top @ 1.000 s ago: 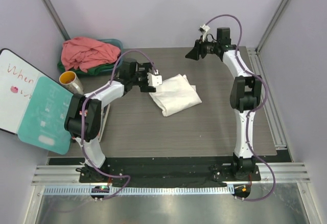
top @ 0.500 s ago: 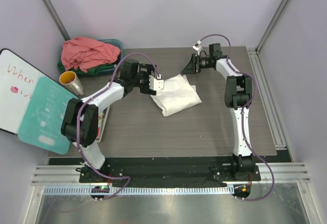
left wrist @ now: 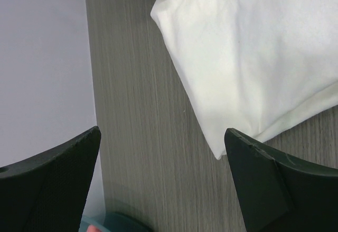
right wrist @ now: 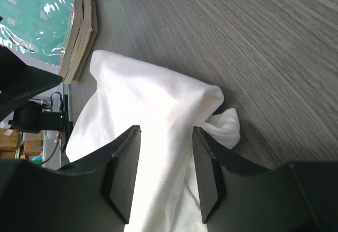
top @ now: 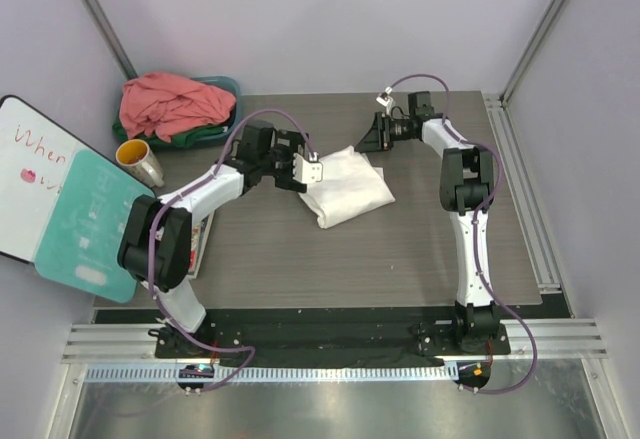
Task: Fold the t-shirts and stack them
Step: Fold the tshirt
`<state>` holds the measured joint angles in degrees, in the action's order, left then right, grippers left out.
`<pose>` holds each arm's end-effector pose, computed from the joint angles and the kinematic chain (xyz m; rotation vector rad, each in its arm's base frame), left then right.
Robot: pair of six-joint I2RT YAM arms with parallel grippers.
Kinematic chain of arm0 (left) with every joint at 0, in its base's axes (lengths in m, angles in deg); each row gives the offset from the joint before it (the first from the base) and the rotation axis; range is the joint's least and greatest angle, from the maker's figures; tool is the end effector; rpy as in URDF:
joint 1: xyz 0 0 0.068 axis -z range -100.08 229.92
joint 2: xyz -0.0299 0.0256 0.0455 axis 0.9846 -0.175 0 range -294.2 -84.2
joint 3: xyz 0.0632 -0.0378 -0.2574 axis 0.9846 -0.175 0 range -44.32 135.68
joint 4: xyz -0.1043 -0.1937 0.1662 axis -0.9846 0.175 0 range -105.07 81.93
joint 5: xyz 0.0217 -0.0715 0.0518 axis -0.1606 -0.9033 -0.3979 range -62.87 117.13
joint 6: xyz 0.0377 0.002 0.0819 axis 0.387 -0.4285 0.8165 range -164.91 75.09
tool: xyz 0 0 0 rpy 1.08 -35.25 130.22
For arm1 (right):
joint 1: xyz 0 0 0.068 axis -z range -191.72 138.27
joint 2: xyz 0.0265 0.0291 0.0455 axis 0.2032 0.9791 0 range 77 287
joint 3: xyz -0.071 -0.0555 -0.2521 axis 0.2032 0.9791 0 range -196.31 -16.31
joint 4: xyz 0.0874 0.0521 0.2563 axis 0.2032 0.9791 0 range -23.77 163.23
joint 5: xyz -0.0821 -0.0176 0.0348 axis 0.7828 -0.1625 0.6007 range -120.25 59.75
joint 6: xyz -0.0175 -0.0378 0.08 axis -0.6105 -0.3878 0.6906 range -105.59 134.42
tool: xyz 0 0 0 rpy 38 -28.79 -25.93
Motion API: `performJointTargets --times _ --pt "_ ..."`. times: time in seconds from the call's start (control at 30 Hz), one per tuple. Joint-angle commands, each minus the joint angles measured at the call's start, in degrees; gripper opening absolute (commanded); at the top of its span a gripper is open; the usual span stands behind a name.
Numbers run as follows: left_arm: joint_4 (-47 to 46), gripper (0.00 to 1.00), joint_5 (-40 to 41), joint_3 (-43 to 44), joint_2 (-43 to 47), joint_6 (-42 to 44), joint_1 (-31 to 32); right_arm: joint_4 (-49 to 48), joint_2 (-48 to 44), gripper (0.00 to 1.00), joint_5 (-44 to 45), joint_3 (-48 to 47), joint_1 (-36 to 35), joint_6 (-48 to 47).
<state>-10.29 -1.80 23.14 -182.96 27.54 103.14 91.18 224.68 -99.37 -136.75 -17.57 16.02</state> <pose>0.3795 -0.2053 0.2002 1.7371 1.2025 -0.0475 0.5499 0.1320 0.1050 -0.5841 2.1217 1.5201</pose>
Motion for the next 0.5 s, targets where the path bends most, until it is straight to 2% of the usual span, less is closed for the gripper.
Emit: performJointTargets --times 0.0,0.33,0.37,0.47 --pt "-0.03 1.0 -0.25 -0.58 3.14 -0.11 0.07 -0.43 -4.06 0.49 0.3 -0.5 -0.66 -0.73" --pt "-0.12 1.0 -0.78 -0.49 3.31 -0.46 0.07 0.8 -4.06 0.45 1.36 1.09 -1.8 -2.74" --pt "-0.12 1.0 -0.69 -0.66 3.31 -0.46 0.07 1.06 -3.98 0.43 1.62 1.09 -1.8 -3.18" --pt "-0.12 1.0 -0.78 -1.1 3.75 -0.55 0.07 1.42 -3.98 0.26 2.76 0.83 -2.15 -3.45"
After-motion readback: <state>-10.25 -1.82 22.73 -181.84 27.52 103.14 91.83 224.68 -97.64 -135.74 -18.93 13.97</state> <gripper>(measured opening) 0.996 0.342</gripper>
